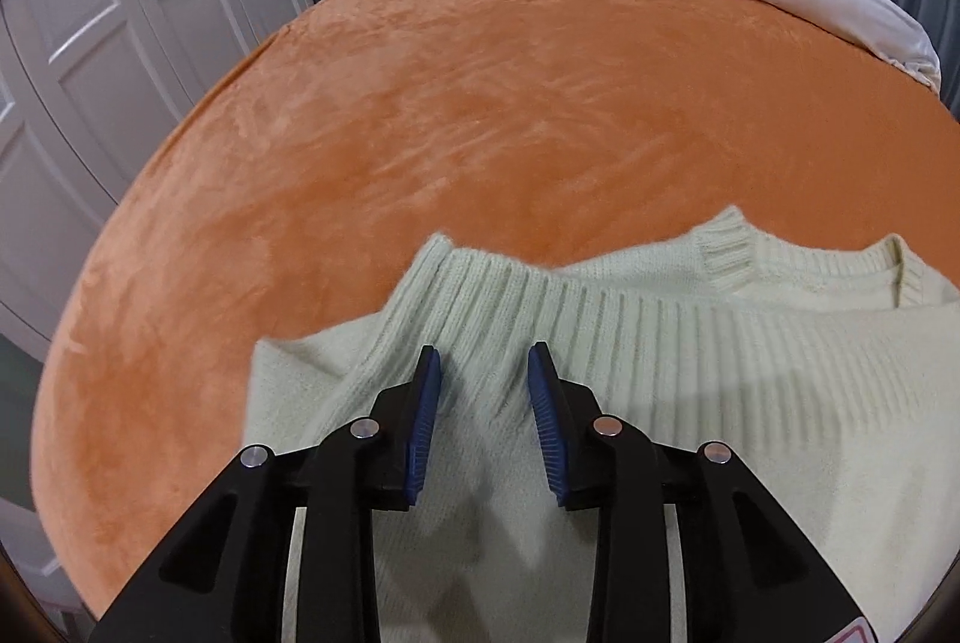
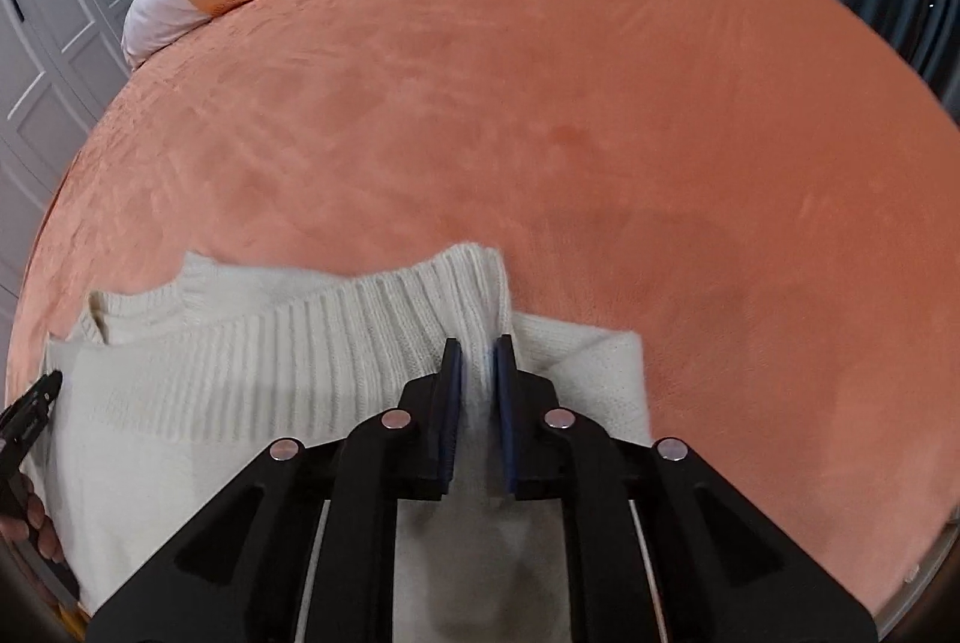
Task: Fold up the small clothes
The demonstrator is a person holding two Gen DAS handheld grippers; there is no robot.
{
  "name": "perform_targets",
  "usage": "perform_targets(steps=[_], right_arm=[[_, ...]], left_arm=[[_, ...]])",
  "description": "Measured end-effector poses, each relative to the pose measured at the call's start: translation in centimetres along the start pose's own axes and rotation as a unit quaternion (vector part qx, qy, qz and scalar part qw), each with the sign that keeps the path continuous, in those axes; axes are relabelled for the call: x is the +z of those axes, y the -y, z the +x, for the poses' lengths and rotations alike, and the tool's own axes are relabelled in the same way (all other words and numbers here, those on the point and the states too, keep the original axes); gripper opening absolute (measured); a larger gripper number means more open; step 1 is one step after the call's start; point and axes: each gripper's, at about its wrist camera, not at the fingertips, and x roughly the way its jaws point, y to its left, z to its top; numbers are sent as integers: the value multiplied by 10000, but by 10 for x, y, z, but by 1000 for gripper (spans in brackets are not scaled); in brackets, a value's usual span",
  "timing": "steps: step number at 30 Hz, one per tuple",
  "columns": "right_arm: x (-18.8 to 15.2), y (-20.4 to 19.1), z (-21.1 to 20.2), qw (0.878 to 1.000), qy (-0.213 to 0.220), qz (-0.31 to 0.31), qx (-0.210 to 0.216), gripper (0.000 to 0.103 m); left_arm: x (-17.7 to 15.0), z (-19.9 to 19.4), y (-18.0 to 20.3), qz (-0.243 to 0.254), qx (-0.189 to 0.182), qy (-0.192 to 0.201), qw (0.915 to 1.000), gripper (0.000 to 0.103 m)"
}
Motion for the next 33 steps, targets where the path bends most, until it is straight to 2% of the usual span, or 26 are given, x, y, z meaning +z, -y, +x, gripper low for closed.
perform_targets(steps=[3, 5, 9, 12, 15, 18, 20, 22, 25, 27, 30, 33], right_arm=[[-5, -3, -36, 9995, 319, 68, 20, 14], [-18, -13, -60, 9989, 421, -12, 210, 14], [-56, -54, -84, 9957, 264, -592, 660, 14], [-85, -89, -88, 9896, 19, -956, 1076, 14], [-95, -119, -84, 9854, -113, -1161, 1237, 14], [-95, -144, -78, 9817, -267, -1243, 1416, 14], [-97, -157, -72, 9813, -357, -1358, 1315, 14], [-101, -162, -71, 9816, -401, -1398, 1239, 14], [-107, -166, -68, 9823, -505, -1283, 1268, 14], [-110, -169, -64, 9832, -559, -1279, 1179, 14], [-108, -173, -67, 9841, -486, -1246, 1168, 14], [-101, -178, -69, 9843, -432, -1289, 1124, 14]], left_arm=[[-13, -34, -8, -100, -44, 134, 9999, 37], [-29, -56, -20, -270, -149, 174, 9994, 45], [-67, -89, -57, -795, -402, 54, 9960, 45], [-100, -104, -93, -1308, -556, -143, 9898, 45], [-126, -109, -120, -1709, -722, -356, 9820, 45], [-144, -109, -132, -1868, -869, -483, 9774, 47], [-149, -115, -138, -2049, -1123, -429, 9714, 46], [-150, -126, -140, -1965, -1077, -275, 9742, 45], [-150, -124, -143, -1885, -1102, -330, 9753, 45], [-149, -119, -146, -2002, -1275, -419, 9705, 45], [-143, -119, -147, -2103, -1563, -276, 9647, 45], [-133, -116, -136, -1855, -1819, -135, 9656, 48]])
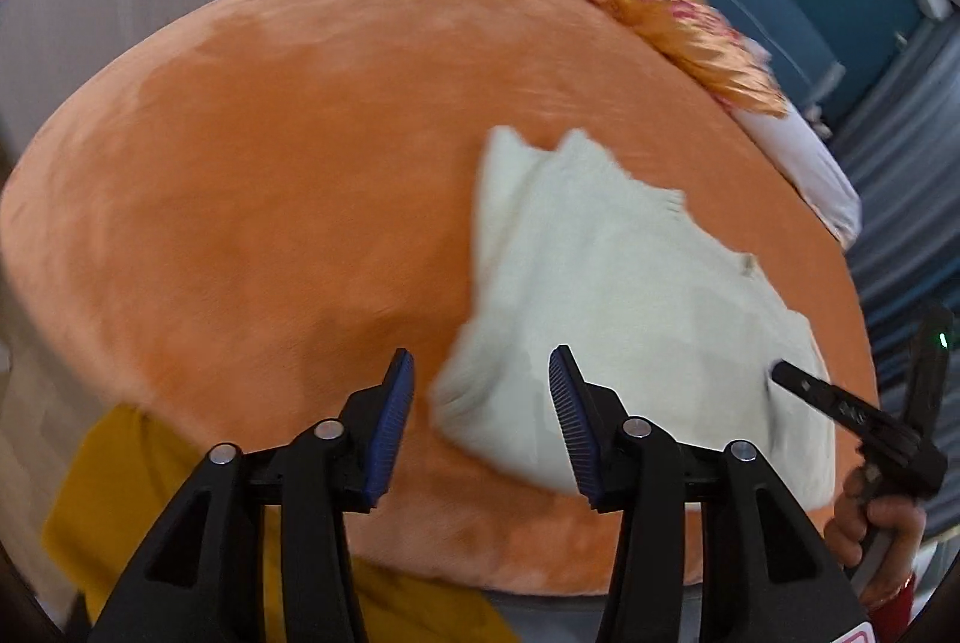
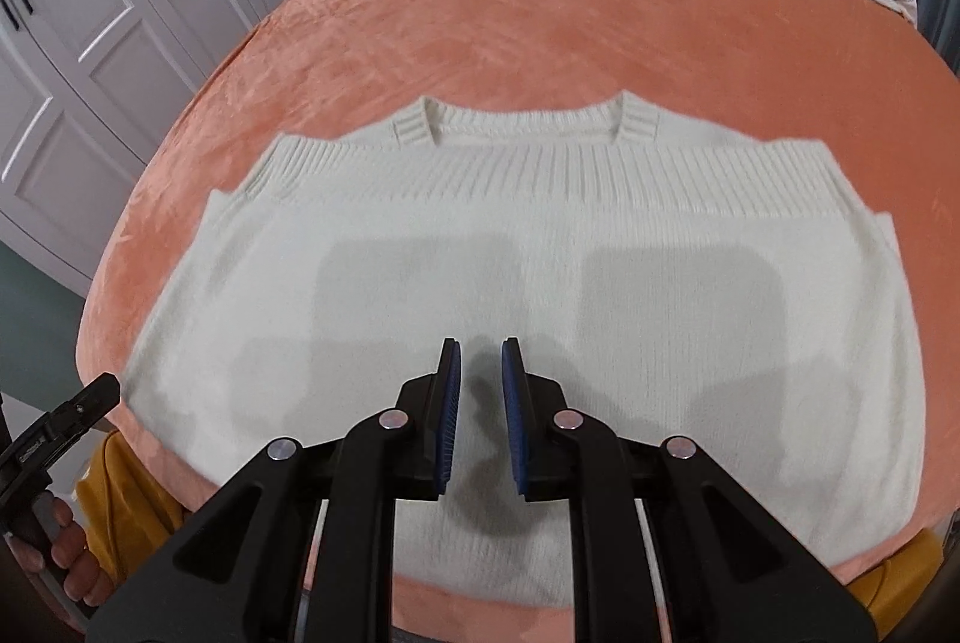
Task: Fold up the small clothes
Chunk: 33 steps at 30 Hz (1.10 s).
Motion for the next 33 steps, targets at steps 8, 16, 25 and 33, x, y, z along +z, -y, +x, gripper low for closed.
perform_targets(steps=[8, 16, 25, 33], right_arm=[[8, -1, 21, 9997, -202, -19, -124, 14], [19, -2, 16, 9999, -121, 72, -87, 16], [27, 3, 58, 9982, -425, -157, -395, 18], [27, 2, 59, 9979, -398, -299, -424, 19]], left_arm=[[0, 33, 4, 647, 314, -598, 9956, 20], [-8, 35, -2, 393, 343, -647, 9965, 20], [-6, 35, 4, 350, 571, -659, 9956, 22], [-6, 38, 16, 284, 922, -662, 9931, 40]])
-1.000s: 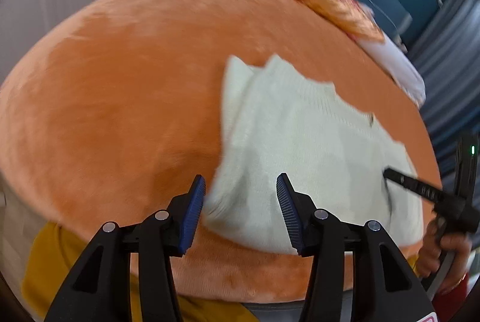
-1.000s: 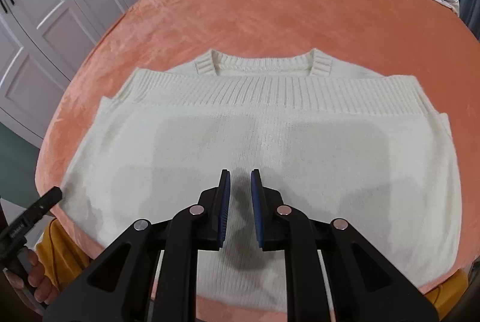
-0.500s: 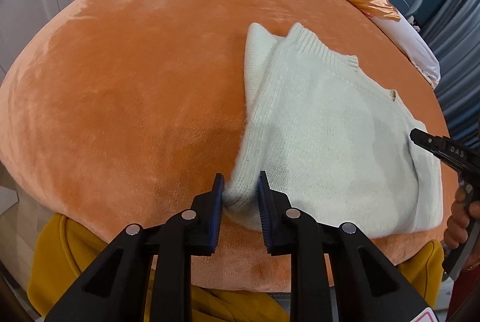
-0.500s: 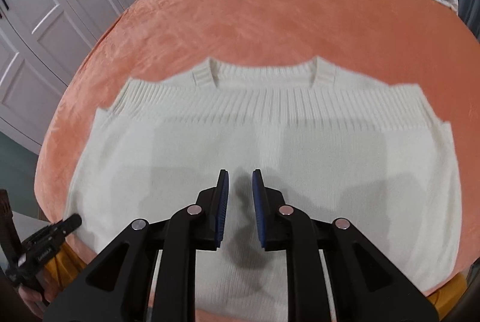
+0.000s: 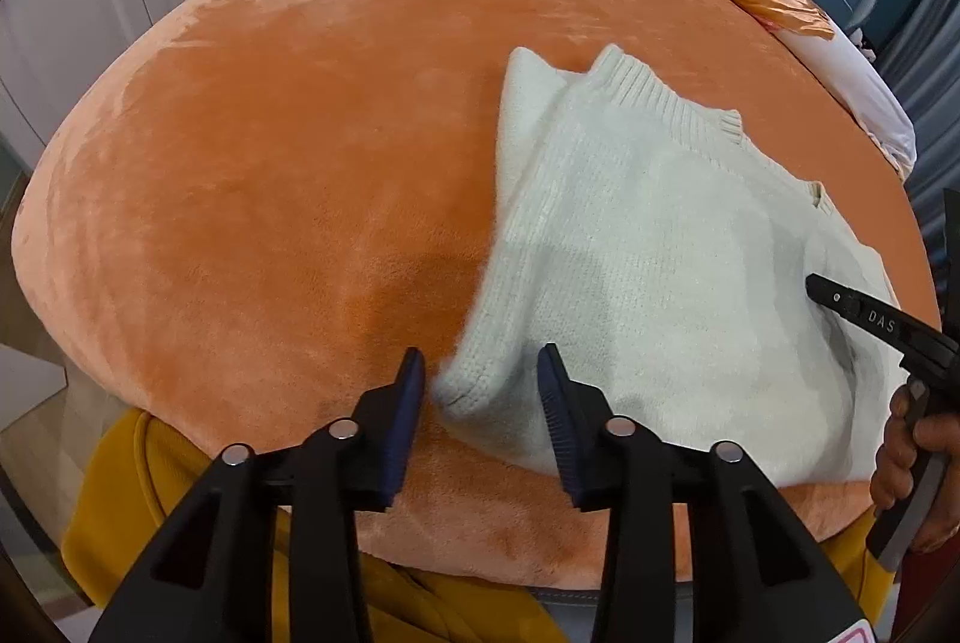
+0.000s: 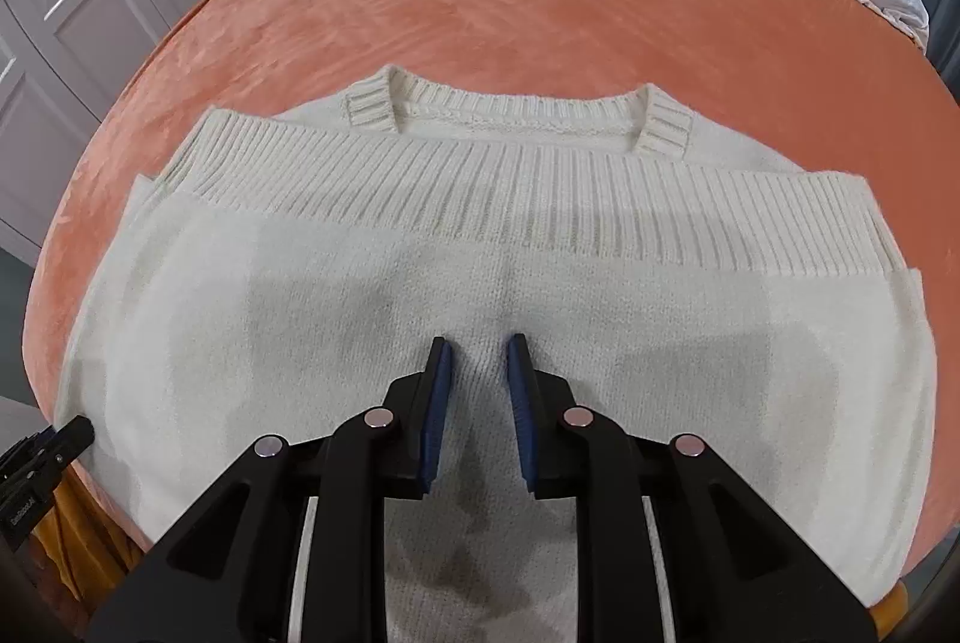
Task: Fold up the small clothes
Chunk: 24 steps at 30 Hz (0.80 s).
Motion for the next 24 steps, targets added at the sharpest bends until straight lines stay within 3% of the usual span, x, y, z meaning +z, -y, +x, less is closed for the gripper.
perform_targets(steps=[4, 6, 12, 16, 18, 19, 22, 24], right_arm=[[-2, -1, 0, 10000, 52, 0, 11, 19], [-3, -1, -1, 10000, 75, 17, 24, 19], [-6, -1, -2, 9999, 110, 41, 56, 19], [-7, -1, -1, 9999, 127, 36, 62, 19], [-7, -1, -1, 9999, 140, 33, 63, 19], [-8, -1, -1, 9999, 152, 26, 62, 19], [-8, -2, -1, 9998, 181, 25, 68, 20], [-8, 0, -1, 9997, 196, 54, 131, 20]], left_arm=[[1, 3, 4, -50, 103, -38, 9999, 54], [1, 7, 7, -121, 160, -82, 9998, 66], [3, 21, 7, -546, 64, -186, 9983, 75], [7, 26, 6, -774, -118, -206, 9967, 74], [10, 26, 7, -801, -304, -236, 9960, 58], [11, 25, 9, -795, -353, -248, 9959, 55], [17, 18, 11, -896, -528, -237, 9943, 29], [19, 11, 11, -944, -633, -205, 9933, 23]])
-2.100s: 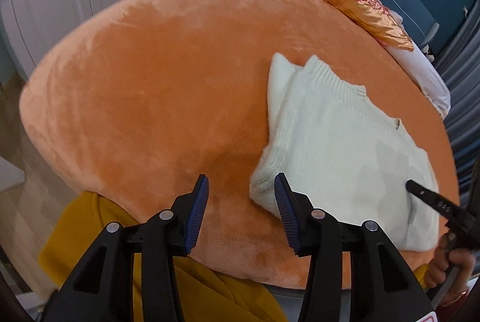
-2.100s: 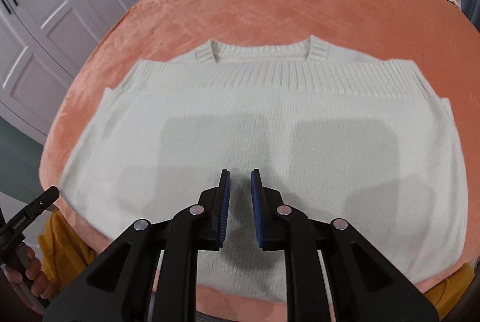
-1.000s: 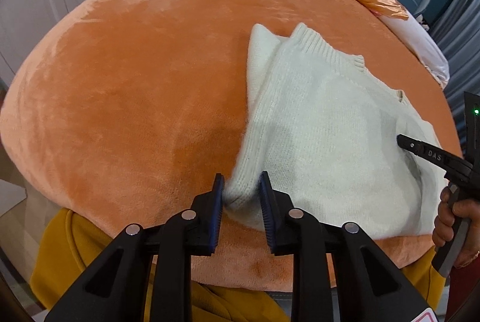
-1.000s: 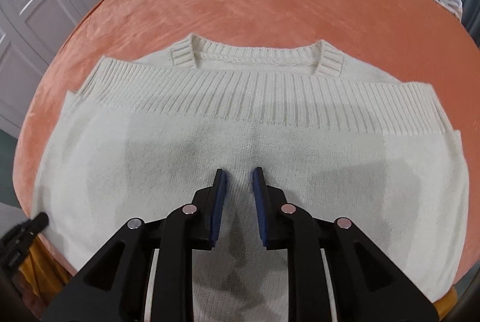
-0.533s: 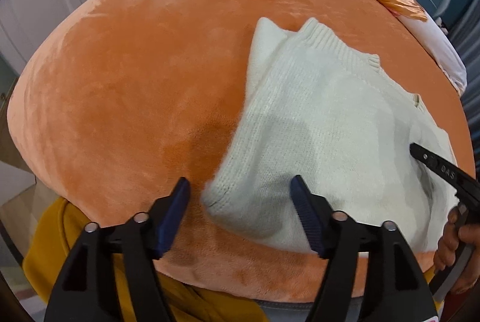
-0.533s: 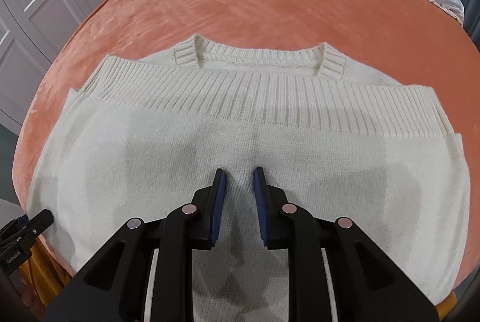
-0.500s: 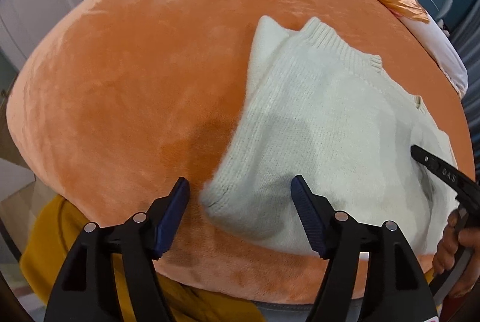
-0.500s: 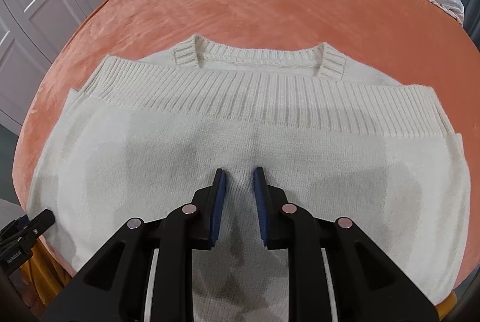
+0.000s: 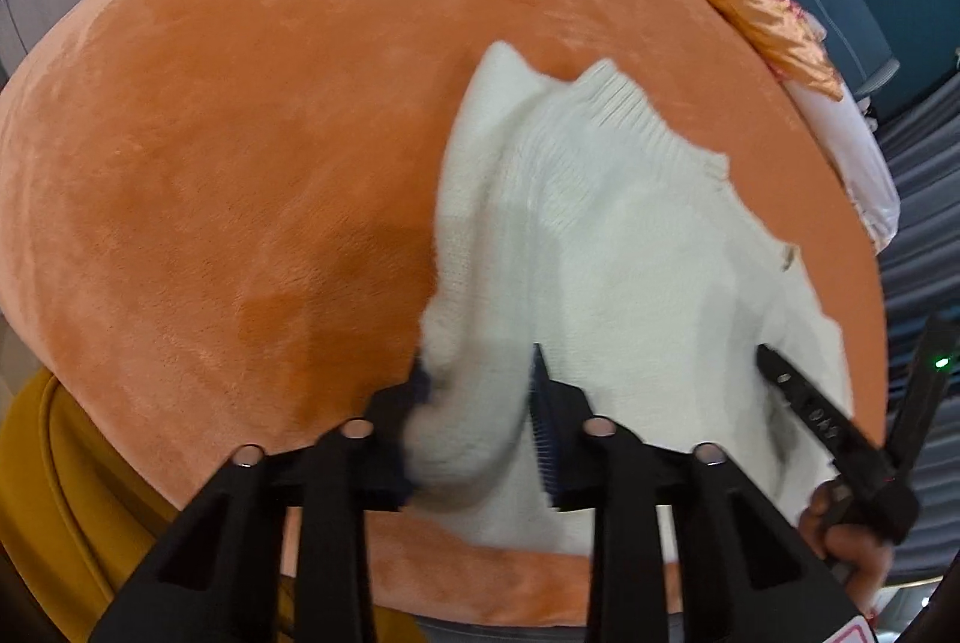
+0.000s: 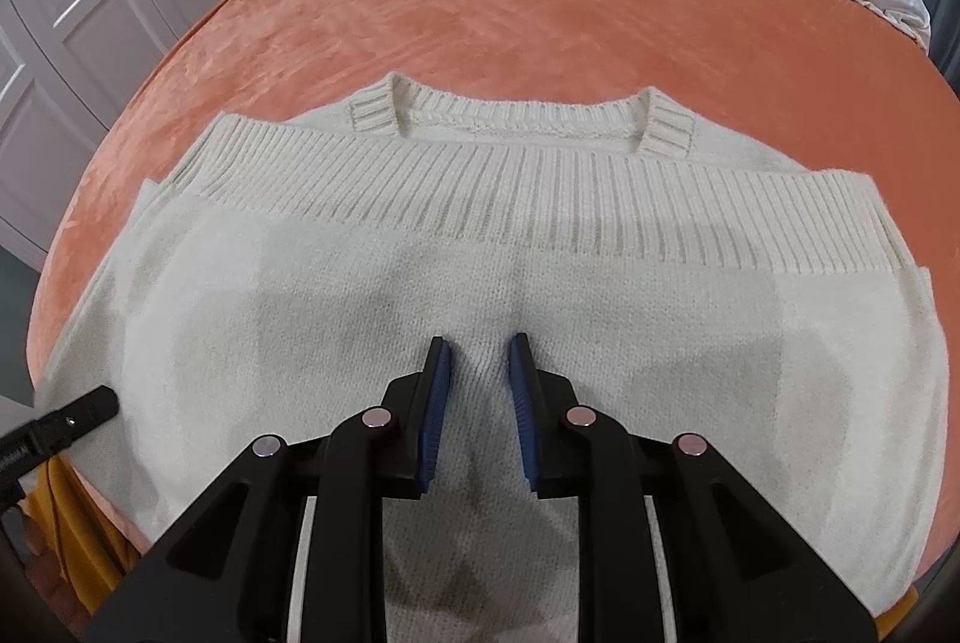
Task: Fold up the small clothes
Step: 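Lift the hem with both grippers and fold it over toward the collar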
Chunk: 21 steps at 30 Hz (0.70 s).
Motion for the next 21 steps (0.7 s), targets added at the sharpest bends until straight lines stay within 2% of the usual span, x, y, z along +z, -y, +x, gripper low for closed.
perform_targets(steps=[3, 6, 9, 13, 16, 21], right_arm=[[-2, 9, -6, 9993, 116, 182, 307, 25], [-11, 25, -22, 9951, 304, 607, 715, 39], [-31, 41, -42, 9917, 461, 798, 891, 39], [-62, 72, -67, 9898, 571, 905, 940, 39], [-79, 94, -83, 9886, 621, 1024, 917, 39], [-107, 138, -103, 9842, 689, 1391, 846, 39]], left_arm=[[0, -20, 13, 113, -94, 194, 9997, 21], [-2, -41, 41, 392, -188, 426, 9981, 20], [-9, -61, 80, 813, -282, 645, 9942, 19], [-24, -75, 142, 1494, -382, 845, 9844, 17], [-44, -73, 197, 2085, -456, 885, 9729, 16], [-84, -48, 264, 2854, -689, 593, 9541, 14]])
